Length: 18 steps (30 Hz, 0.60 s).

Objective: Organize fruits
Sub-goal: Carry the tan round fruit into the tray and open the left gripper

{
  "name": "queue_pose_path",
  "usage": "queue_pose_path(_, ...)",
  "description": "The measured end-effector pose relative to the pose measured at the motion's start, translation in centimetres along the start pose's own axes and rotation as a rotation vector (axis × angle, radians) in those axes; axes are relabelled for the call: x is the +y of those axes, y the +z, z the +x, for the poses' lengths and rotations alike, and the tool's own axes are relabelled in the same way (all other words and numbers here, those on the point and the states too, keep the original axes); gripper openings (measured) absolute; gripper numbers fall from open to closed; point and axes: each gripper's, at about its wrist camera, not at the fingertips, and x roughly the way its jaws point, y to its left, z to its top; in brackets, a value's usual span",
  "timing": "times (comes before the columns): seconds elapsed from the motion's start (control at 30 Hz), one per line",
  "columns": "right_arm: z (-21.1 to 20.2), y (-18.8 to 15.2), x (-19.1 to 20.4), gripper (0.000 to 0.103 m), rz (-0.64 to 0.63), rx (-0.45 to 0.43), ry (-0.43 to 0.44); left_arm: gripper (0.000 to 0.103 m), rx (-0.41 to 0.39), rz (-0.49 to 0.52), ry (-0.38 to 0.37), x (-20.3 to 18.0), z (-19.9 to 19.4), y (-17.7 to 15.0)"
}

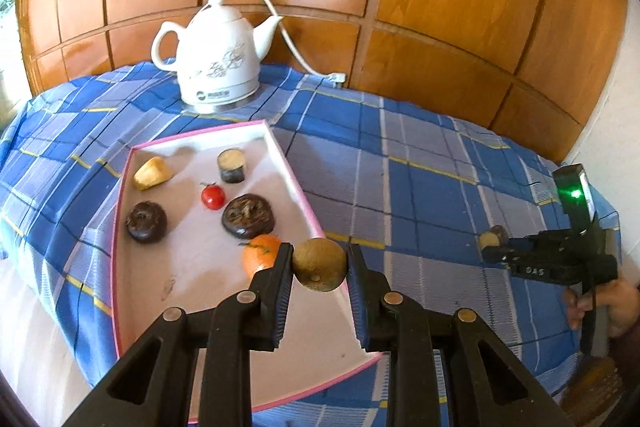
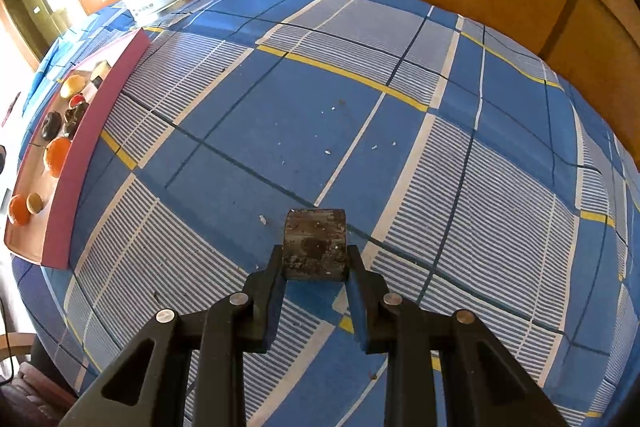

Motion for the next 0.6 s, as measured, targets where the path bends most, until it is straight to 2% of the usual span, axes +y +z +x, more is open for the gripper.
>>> queue_pose_path(0.2, -0.1, 0.0, 0.1, 0.028, -0.015, -0.005, -0.008, 0.026, 0.007, -0.05, 0.035, 2.8, -0.1, -0.7)
queue_pose_path(0.43, 0.0, 0.2, 0.4, 0.028, -0.03, -0.006, -0.006, 0.026, -0.004, -0.19, 0.095, 9.6, -1.1, -0.9)
queue_pose_path(0.6, 0.0, 0.1, 0.6, 0.028, -0.045, -0.005, -0.008, 0.026, 0.007, -0.235, 0.128, 12.6, -0.7, -1.2)
